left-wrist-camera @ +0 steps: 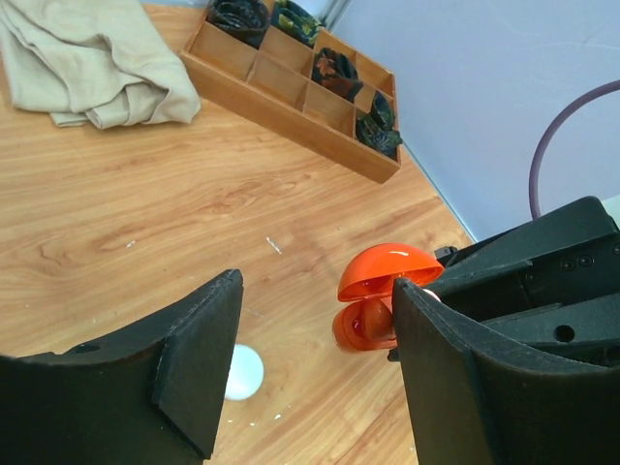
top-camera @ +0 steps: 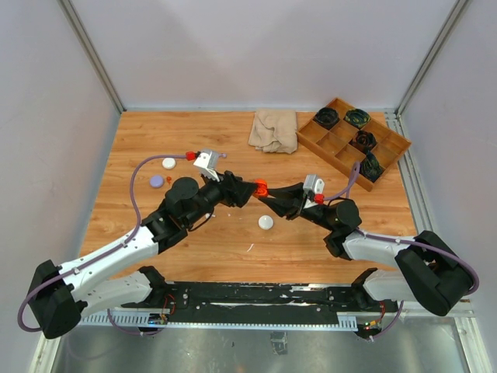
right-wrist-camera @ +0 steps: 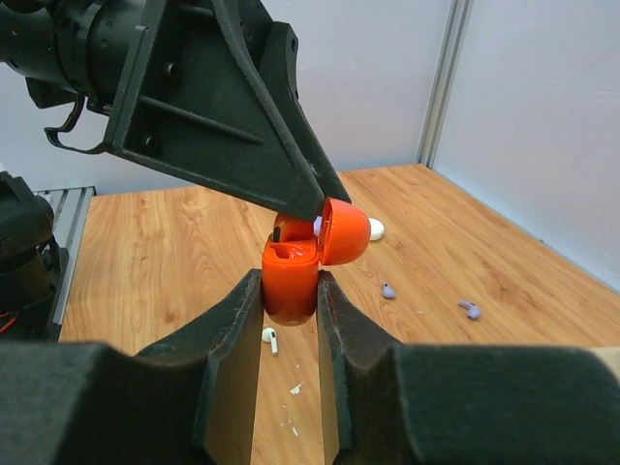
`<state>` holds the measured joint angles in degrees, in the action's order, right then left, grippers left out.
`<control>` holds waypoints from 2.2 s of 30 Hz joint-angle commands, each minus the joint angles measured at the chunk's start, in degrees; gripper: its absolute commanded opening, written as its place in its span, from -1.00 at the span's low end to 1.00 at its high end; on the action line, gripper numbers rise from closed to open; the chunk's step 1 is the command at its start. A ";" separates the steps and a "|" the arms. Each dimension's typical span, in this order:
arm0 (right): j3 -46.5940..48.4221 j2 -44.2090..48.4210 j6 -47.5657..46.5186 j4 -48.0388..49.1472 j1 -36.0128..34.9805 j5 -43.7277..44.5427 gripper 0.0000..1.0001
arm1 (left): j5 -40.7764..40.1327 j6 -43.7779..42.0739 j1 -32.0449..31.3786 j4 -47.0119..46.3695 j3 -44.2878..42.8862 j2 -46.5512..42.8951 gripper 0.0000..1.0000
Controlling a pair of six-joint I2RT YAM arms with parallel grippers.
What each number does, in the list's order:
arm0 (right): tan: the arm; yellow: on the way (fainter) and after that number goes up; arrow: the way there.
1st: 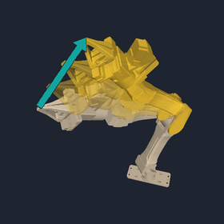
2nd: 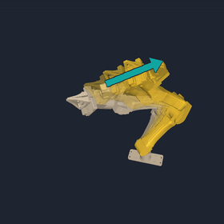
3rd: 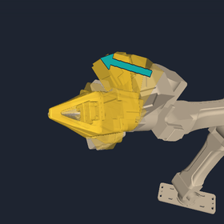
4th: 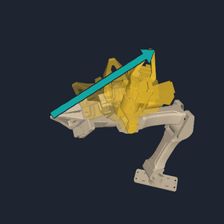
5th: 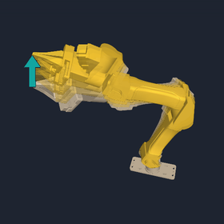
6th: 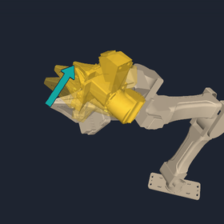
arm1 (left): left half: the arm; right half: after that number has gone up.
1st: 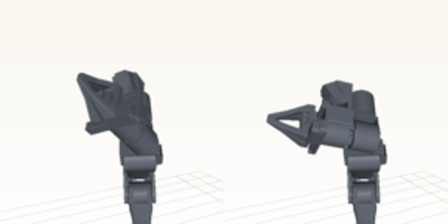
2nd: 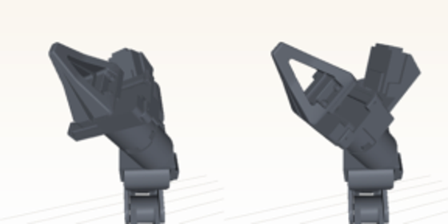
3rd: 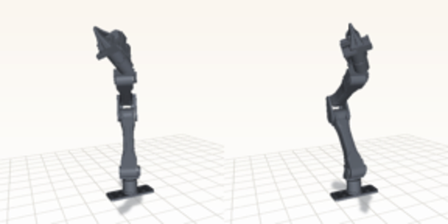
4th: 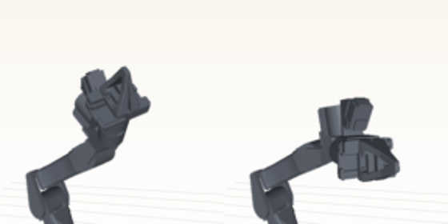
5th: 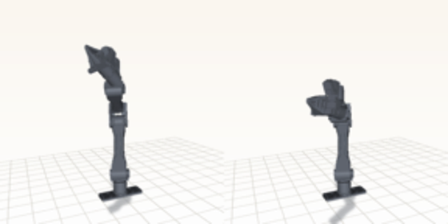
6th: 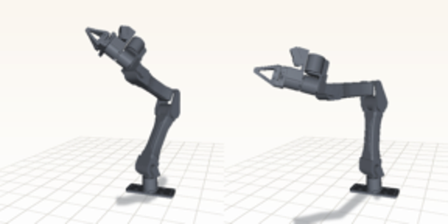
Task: Insert the wireless bluetooth earbuds into the charging case
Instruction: Place the earbud in the charging case.
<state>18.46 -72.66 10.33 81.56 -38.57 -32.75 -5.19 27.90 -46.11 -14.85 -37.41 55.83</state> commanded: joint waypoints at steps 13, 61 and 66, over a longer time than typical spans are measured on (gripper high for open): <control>-1.01 1.39 -3.18 2.86 0.99 2.15 -0.99 | -2.63 5.12 -0.39 9.66 -4.34 -1.87 0.33; 0.29 2.61 -9.79 -4.78 1.00 2.56 -0.99 | 3.05 9.18 -1.64 18.91 -13.58 6.70 -0.37; 0.77 3.05 -11.33 -6.69 0.82 2.68 -0.99 | 0.62 9.23 -2.19 20.92 -14.60 8.06 -0.36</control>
<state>17.76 -70.94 1.72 75.07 -38.06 -31.22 -2.00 36.49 -47.42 3.62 -49.84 62.87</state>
